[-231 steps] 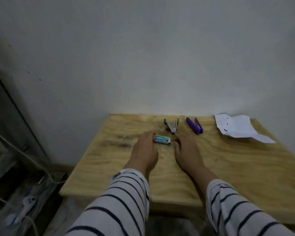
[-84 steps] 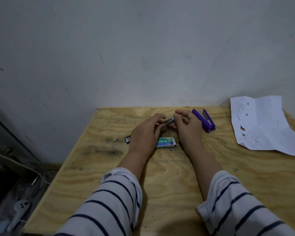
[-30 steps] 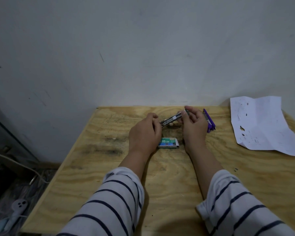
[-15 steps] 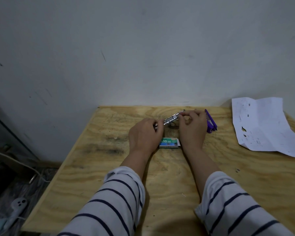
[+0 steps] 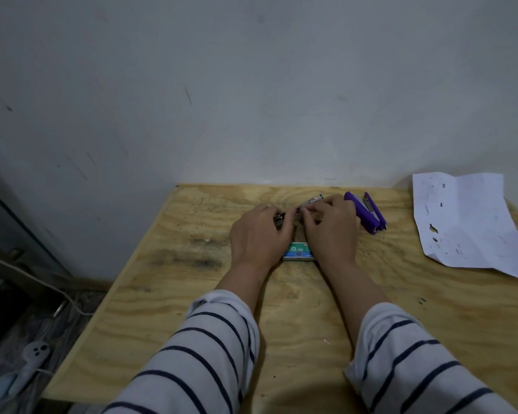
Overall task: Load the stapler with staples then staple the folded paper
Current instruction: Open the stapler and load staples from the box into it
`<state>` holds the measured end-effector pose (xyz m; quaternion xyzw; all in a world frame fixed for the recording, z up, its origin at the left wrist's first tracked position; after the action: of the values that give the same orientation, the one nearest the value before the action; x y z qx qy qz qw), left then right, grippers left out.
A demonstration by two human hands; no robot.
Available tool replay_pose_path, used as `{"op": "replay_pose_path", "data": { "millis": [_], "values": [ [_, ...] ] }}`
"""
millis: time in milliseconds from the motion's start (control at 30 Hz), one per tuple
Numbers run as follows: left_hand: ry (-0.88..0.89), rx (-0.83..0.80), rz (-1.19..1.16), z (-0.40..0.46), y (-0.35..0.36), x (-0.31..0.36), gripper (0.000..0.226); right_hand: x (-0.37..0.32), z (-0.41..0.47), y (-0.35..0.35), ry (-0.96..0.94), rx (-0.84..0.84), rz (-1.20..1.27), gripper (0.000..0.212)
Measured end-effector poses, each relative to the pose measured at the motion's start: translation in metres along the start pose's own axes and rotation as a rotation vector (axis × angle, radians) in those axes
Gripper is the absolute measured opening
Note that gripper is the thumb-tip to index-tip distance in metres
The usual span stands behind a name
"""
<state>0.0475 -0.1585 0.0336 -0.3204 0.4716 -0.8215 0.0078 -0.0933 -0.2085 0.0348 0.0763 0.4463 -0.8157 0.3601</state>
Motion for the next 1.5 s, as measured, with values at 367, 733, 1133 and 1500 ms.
{"op": "replay_pose_path", "data": {
  "millis": [367, 733, 1133, 1500],
  "values": [
    [-0.003, 0.003, -0.029, -0.001, -0.003, 0.000, 0.043, 0.000, 0.001, -0.001, -0.008, 0.025, 0.108, 0.018],
    [0.051, 0.000, -0.056, -0.004, -0.005, 0.005, 0.038, -0.012, 0.001, 0.003, -0.101, -0.022, 0.118, 0.015],
    [-0.001, 0.092, -0.015, -0.007, -0.014, 0.004, 0.035, 0.032, -0.001, -0.005, 0.261, -0.102, 0.441, 0.013],
    [-0.019, 0.082, 0.074, -0.006, -0.015, -0.002, 0.043, 0.069, -0.035, -0.031, 0.372, -0.292, 0.084, 0.024]
  ]
}}
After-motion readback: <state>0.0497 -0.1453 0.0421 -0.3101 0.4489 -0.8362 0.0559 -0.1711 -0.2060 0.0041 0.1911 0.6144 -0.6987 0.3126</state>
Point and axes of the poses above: each hand's wrist, its own z-axis towards the middle knuckle, its own y-axis out of the palm, x = y × z, the point moved 9 cm from there along z, towards the middle knuckle, and after that the axes turned 14 degrees about -y, right-handed, at the moved point
